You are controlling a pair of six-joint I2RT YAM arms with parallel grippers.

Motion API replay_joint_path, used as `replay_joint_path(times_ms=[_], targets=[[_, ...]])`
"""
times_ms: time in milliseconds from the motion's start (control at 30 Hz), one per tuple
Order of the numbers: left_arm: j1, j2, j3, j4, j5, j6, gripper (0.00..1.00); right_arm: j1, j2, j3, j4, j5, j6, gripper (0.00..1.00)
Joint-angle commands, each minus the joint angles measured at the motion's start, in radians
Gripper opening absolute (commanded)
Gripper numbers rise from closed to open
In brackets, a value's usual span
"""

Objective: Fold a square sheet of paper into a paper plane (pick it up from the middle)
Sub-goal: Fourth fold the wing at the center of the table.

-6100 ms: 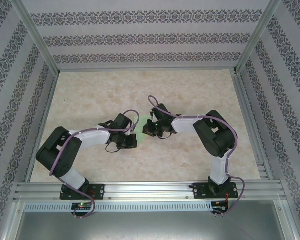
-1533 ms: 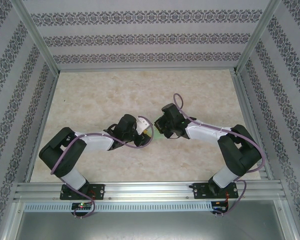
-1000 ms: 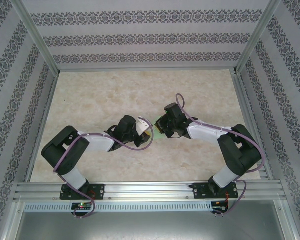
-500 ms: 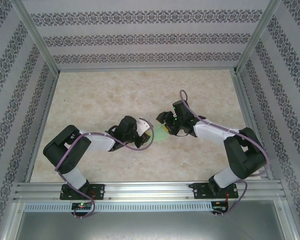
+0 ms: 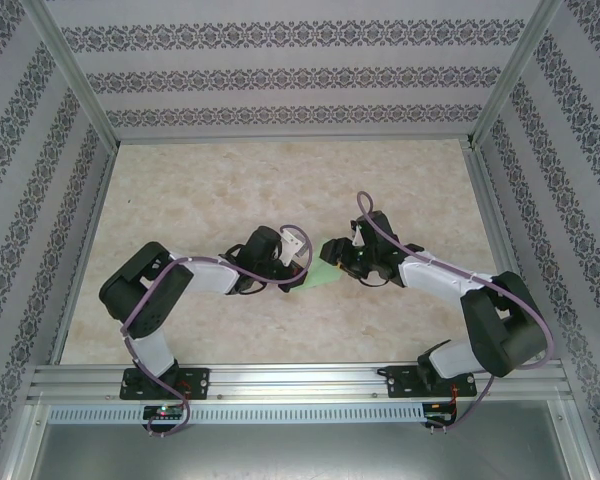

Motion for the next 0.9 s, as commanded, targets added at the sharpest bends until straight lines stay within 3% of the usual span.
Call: replay_joint_path(times_ms=[0, 867], targets=[[-0.014, 0.023, 0.035, -0.035, 0.032, -0.091, 0.02, 0.003, 0.026, -0.001, 0.009, -0.010, -0.050, 0.54], [-0.012, 0.037, 0.045, -0.056, 0.005, -0.145, 0.03, 0.022, 0.221, 0.100, 0.004, 0.022, -0.046, 0.46]])
